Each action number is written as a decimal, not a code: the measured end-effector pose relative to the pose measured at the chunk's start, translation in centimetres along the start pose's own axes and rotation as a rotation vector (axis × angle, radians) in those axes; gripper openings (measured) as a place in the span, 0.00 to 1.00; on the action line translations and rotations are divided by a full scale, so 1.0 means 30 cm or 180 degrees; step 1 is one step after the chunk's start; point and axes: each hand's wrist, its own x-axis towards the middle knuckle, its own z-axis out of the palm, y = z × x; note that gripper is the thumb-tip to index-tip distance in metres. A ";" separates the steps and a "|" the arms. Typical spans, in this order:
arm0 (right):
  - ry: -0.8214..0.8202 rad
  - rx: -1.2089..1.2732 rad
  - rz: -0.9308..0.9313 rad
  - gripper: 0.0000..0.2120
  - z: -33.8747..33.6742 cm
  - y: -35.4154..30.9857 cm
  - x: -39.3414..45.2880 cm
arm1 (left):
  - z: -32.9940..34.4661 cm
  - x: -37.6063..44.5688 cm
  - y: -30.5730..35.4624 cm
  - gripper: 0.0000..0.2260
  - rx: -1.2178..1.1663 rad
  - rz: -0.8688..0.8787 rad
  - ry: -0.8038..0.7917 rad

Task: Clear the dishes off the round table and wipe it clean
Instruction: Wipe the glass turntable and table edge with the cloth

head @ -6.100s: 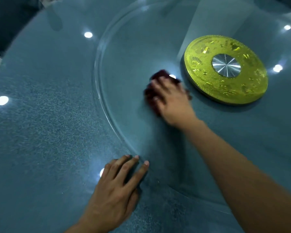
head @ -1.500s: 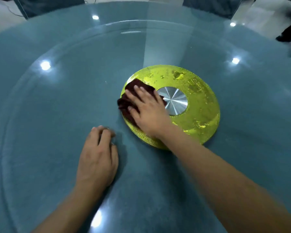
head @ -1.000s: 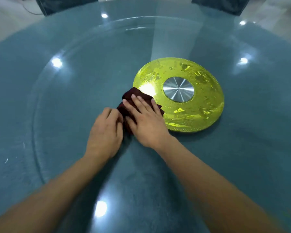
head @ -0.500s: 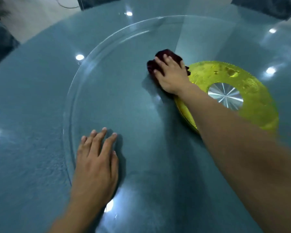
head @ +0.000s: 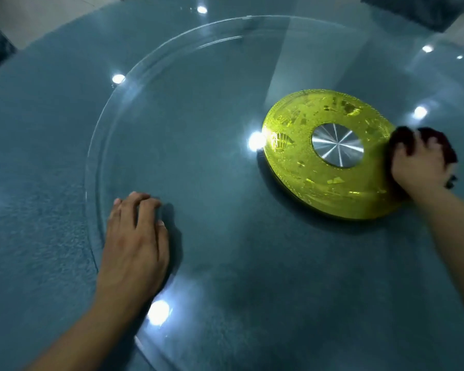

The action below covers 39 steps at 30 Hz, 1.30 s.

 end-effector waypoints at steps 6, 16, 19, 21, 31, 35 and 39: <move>0.0012 0.0044 0.0208 0.32 -0.019 0.032 -0.158 | 0.007 -0.006 0.007 0.13 0.0097 0.0016 0.0135; -0.0196 0.0202 -0.2693 0.28 0.154 -0.452 -0.844 | -0.001 -0.040 -0.002 0.15 0.0134 0.0069 0.0204; 0.0071 -0.0020 -0.1324 0.30 0.083 -0.149 -0.632 | -0.006 -0.049 -0.014 0.15 0.0117 0.0088 0.0174; 0.0113 0.0016 -0.0357 0.32 0.009 0.057 -0.526 | -0.016 -0.055 -0.016 0.16 0.0051 0.0087 0.0073; 0.0008 0.0028 -0.1793 0.28 0.125 -0.307 -1.027 | -0.136 -0.309 -0.094 0.19 0.0492 0.0492 -0.0279; -0.0166 0.0100 -0.2603 0.27 0.160 -0.480 -1.391 | -0.175 -0.410 -0.128 0.20 0.0473 0.0414 -0.0412; -0.0161 0.0183 -0.2705 0.27 0.150 -0.417 -1.571 | -0.206 -0.506 -0.158 0.22 0.0542 0.0377 -0.0501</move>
